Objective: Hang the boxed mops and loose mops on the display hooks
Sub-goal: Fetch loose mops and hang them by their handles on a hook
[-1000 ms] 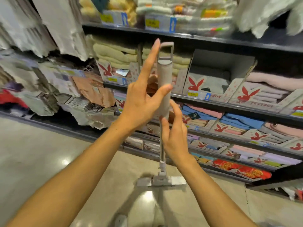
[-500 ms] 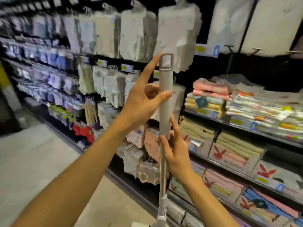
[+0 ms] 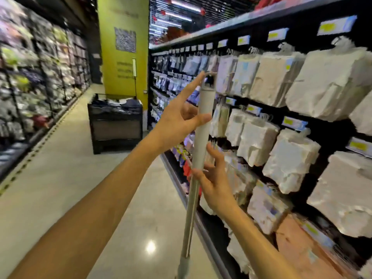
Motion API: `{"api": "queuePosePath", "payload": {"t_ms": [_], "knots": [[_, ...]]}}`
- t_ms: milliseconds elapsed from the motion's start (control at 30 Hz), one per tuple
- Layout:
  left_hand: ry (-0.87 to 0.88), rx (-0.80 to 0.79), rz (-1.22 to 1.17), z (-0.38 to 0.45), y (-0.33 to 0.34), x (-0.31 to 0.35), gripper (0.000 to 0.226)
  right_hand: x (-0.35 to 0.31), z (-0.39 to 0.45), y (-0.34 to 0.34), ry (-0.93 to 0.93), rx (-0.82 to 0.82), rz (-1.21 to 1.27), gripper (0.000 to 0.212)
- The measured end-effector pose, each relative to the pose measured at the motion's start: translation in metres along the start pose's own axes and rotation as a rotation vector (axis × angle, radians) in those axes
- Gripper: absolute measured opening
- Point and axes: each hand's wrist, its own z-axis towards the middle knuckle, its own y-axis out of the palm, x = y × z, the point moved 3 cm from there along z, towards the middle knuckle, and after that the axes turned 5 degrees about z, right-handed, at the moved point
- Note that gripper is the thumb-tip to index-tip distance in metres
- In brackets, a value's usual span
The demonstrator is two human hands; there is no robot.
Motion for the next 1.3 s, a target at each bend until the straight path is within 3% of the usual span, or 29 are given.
{"api": "queuePosePath", "payload": {"t_ms": [367,600,967,1300], "knots": [[-0.174,0.415,0.309,-0.008,-0.216,-0.113,0.079,0.091,0.153,0.223,0.038,-0.439,0.44,0.061],[-0.289,0.665,0.585,-0.027,-0.333,-0.133,0.081,0.106,0.22,0.354,0.038,-0.709,0.596,0.059],[-0.257,0.843,0.78,-0.06,-0.496,-0.18,0.084,0.129,0.301,0.546,-0.09,-0.95,0.643,0.061],[-0.285,0.905,0.842,-0.071,-0.659,-0.228,0.083,0.142,0.374,0.724,-0.049,-1.07,0.77,0.065]]}}
